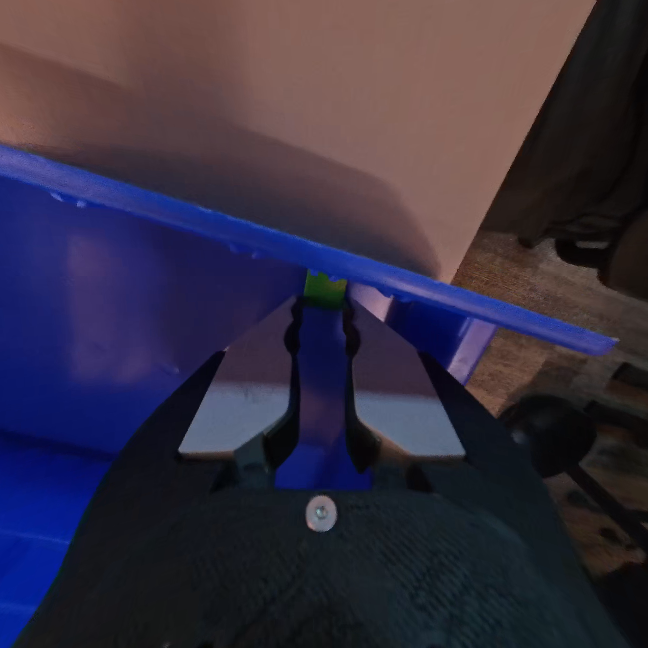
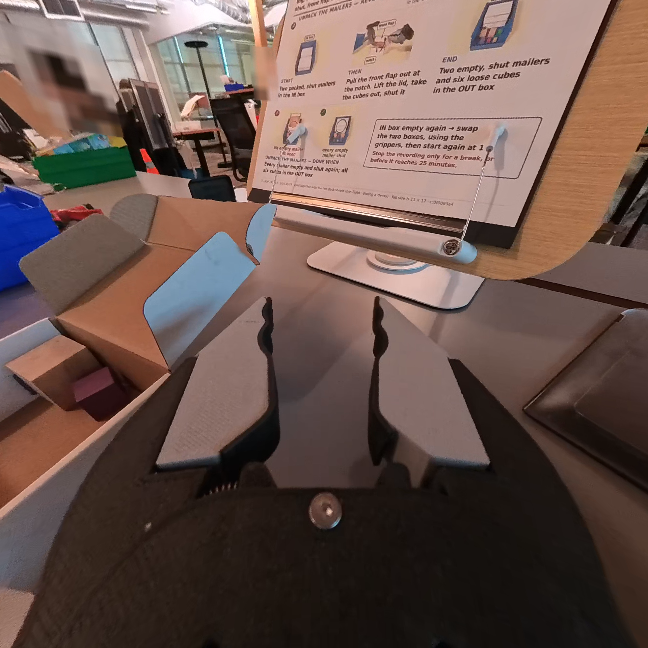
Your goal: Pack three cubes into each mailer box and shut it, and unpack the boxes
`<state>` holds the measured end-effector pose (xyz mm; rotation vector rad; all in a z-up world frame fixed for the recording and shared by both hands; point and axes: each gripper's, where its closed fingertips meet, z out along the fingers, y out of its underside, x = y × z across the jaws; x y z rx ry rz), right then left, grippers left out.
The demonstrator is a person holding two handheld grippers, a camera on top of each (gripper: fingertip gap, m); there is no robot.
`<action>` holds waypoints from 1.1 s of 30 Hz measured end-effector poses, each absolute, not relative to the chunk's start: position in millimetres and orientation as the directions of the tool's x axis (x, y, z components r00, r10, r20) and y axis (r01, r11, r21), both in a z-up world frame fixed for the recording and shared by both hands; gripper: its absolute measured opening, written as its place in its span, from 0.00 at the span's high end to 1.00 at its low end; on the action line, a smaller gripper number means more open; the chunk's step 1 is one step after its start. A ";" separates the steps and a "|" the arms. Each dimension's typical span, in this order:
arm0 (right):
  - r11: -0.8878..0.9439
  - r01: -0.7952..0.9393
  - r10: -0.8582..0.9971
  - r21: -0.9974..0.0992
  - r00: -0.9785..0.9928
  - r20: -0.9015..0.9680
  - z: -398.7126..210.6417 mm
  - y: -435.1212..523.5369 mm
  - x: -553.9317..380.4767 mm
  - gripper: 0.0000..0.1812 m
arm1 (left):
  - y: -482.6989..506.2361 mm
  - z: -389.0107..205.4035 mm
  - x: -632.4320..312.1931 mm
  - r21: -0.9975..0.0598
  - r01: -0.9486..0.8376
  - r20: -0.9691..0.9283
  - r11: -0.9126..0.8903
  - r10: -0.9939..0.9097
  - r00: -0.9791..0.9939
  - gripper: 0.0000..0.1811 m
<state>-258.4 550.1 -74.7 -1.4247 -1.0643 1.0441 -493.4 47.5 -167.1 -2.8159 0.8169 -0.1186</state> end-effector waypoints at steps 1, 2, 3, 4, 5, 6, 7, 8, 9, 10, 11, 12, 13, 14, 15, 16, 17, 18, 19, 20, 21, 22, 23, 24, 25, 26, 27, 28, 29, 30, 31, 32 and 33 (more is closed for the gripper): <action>-0.080 0.078 0.972 -0.994 0.228 -0.060 -74.6 549.7 -258.4 0.70 | 47.6 -166.8 -494.0 -0.209 -0.535 0.011 -0.818 -0.549 0.836 0.88; -0.079 0.080 0.973 -0.994 0.225 -0.059 -74.8 549.2 -258.7 0.70 | 47.9 -165.8 -494.2 -0.206 -0.542 0.003 -0.815 -0.554 0.832 0.88; -0.077 0.083 0.974 -0.994 0.221 -0.057 -75.1 548.5 -259.0 0.70 | 47.2 -164.0 -494.9 -0.203 -0.541 0.001 -0.816 -0.553 0.833 0.88; -0.074 0.085 0.975 -0.994 0.217 -0.054 -75.2 547.7 -259.4 0.70 | 45.5 -161.3 -499.2 -0.190 -0.538 -0.012 -0.821 -0.546 0.838 0.88; -0.071 0.089 0.976 -0.994 0.211 -0.051 -75.6 546.7 -259.9 0.70 | 44.1 -156.7 -507.9 -0.172 -0.532 -0.046 -0.829 -0.533 0.845 0.88; -0.068 0.093 0.977 -0.993 0.206 -0.048 -75.9 545.8 -260.4 0.70 | 43.6 -149.0 -518.7 -0.161 -0.518 -0.092 -0.840 -0.510 0.855 0.88; -0.067 0.096 0.979 -0.993 0.201 -0.046 -76.3 545.0 -261.0 0.71 | 44.4 -138.1 -528.5 -0.169 -0.496 -0.136 -0.852 -0.478 0.868 0.88; -0.067 0.099 0.980 -0.993 0.196 -0.046 -76.5 544.4 -261.4 0.71 | 47.7 -124.0 -536.7 -0.197 -0.469 -0.177 -0.861 -0.439 0.881 0.88; -0.068 0.100 0.980 -0.993 0.191 -0.048 -76.6 544.1 -261.9 0.71 | 54.3 -106.7 -545.1 -0.243 -0.444 -0.234 -0.862 -0.392 0.890 0.88; -0.070 0.100 0.981 -0.993 0.186 -0.051 -76.4 543.8 -262.6 0.71 | 63.2 -86.9 -552.5 -0.298 -0.429 -0.298 -0.853 -0.343 0.891 0.89; -0.073 0.100 0.982 -0.992 0.178 -0.055 -76.3 543.4 -263.6 0.70 | 73.5 -65.8 -556.7 -0.359 -0.421 -0.355 -0.833 -0.295 0.887 0.89; -0.076 0.101 0.984 -0.992 0.170 -0.058 -76.1 542.9 -264.7 0.70 | 86.0 -43.4 -558.4 -0.422 -0.422 -0.412 -0.803 -0.245 0.878 0.89; -0.078 0.101 0.985 -0.992 0.162 -0.061 -75.7 542.4 -265.7 0.70 | 99.9 -20.4 -558.1 -0.478 -0.430 -0.468 -0.766 -0.193 0.863 0.88; -0.079 0.100 0.986 -0.992 0.154 -0.063 -74.7 541.9 -266.6 0.70 | 113.2 0.1 -553.4 -0.516 -0.453 -0.515 -0.727 -0.159 0.843 0.88; -0.081 0.096 0.987 -0.992 0.147 -0.066 -73.1 541.2 -267.1 0.69 | 127.0 19.1 -545.7 -0.537 -0.488 -0.564 -0.688 -0.138 0.814 0.89; -0.081 0.090 0.988 -0.993 0.140 -0.068 -70.6 540.1 -267.4 0.69 | 142.0 37.2 -535.2 -0.550 -0.530 -0.613 -0.645 -0.119 0.781 0.89; -0.078 0.082 0.989 -0.994 0.136 -0.067 -67.4 538.9 -267.2 0.69 | 157.6 51.6 -519.6 -0.559 -0.573 -0.645 -0.600 -0.120 0.755 0.89; -0.072 0.074 0.989 -0.995 0.132 -0.062 -63.8 537.7 -266.6 0.68 | 174.4 63.3 -500.7 -0.569 -0.613 -0.667 -0.549 -0.128 0.734 0.89; -0.064 0.067 0.990 -0.996 0.129 -0.055 -60.0 536.2 -265.8 0.68 | 192.0 73.4 -481.0 -0.580 -0.648 -0.687 -0.494 -0.131 0.715 0.89; -0.053 0.059 0.991 -0.997 0.125 -0.045 -55.9 534.6 -264.4 0.67 | 209.8 79.7 -460.2 -0.587 -0.680 -0.703 -0.438 -0.141 0.697 0.89; -0.039 0.051 0.992 -0.998 0.122 -0.033 -51.7 532.7 -262.7 0.67 | 227.5 82.4 -438.9 -0.591 -0.710 -0.716 -0.383 -0.156 0.681 0.89; -0.024 0.040 0.993 -0.999 0.119 -0.019 -46.8 530.7 -260.6 0.67 | 245.4 82.4 -417.3 -0.599 -0.733 -0.725 -0.324 -0.170 0.668 0.89; -0.006 0.022 0.993 -1.000 0.116 -0.004 -40.1 528.2 -257.8 0.67 | 263.0 78.9 -395.1 -0.610 -0.747 -0.727 -0.263 -0.189 0.660 0.89; 0.011 -0.008 0.994 -1.000 0.111 0.010 -31.1 524.7 -254.1 0.67 | 279.7 71.8 -373.6 -0.621 -0.756 -0.726 -0.208 -0.212 0.654 0.89; 0.027 -0.044 0.995 -0.999 0.101 0.022 -20.6 519.8 -249.8 0.68 | 296.3 63.8 -355.9 -0.626 -0.763 -0.731 -0.163 -0.219 0.647 0.89; 0.037 -0.076 0.996 -0.996 0.082 0.031 -10.5 513.6 -245.6 0.68 | 312.1 55.1 -341.1 -0.625 -0.771 -0.741 -0.125 -0.215 0.636 0.89; 0.039 -0.100 0.998 -0.994 0.052 0.034 -1.9 506.0 -242.2 0.68 | 326.8 45.3 -327.1 -0.620 -0.779 -0.752 -0.088 -0.217 0.623 0.89; 0.034 -0.114 0.999 -0.993 0.006 0.033 4.8 496.5 -240.0 0.69 | 340.5 36.6 -314.6 -0.615 -0.787 -0.763 -0.050 -0.213 0.610 0.89; 0.022 -0.119 0.998 -0.993 -0.061 0.029 9.2 483.9 -239.0 0.69 | 352.8 29.7 -303.2 -0.616 -0.788 -0.770 -0.007 -0.205 0.604 0.89; -0.002 -0.116 0.988 -0.993 -0.155 0.016 11.4 467.5 -238.7 0.70 | 363.3 22.7 -292.3 -0.624 -0.780 -0.768 0.031 -0.208 0.606 0.89; -0.041 -0.106 0.963 -0.994 -0.269 -0.011 12.1 448.6 -238.1 0.71 | 372.7 15.5 -283.7 -0.634 -0.771 -0.762 0.055 -0.214 0.611 0.89; -0.087 -0.090 0.927 -0.992 -0.372 -0.048 12.2 431.7 -237.1 0.72 | 381.3 9.6 -278.4 -0.636 -0.769 -0.762 0.067 -0.207 0.613 0.89; -0.125 -0.066 0.898 -0.990 -0.432 -0.085 10.9 421.1 -237.8 0.73 | 388.8 4.9 -276.0 -0.627 -0.775 -0.772 0.072 -0.190 0.607 0.89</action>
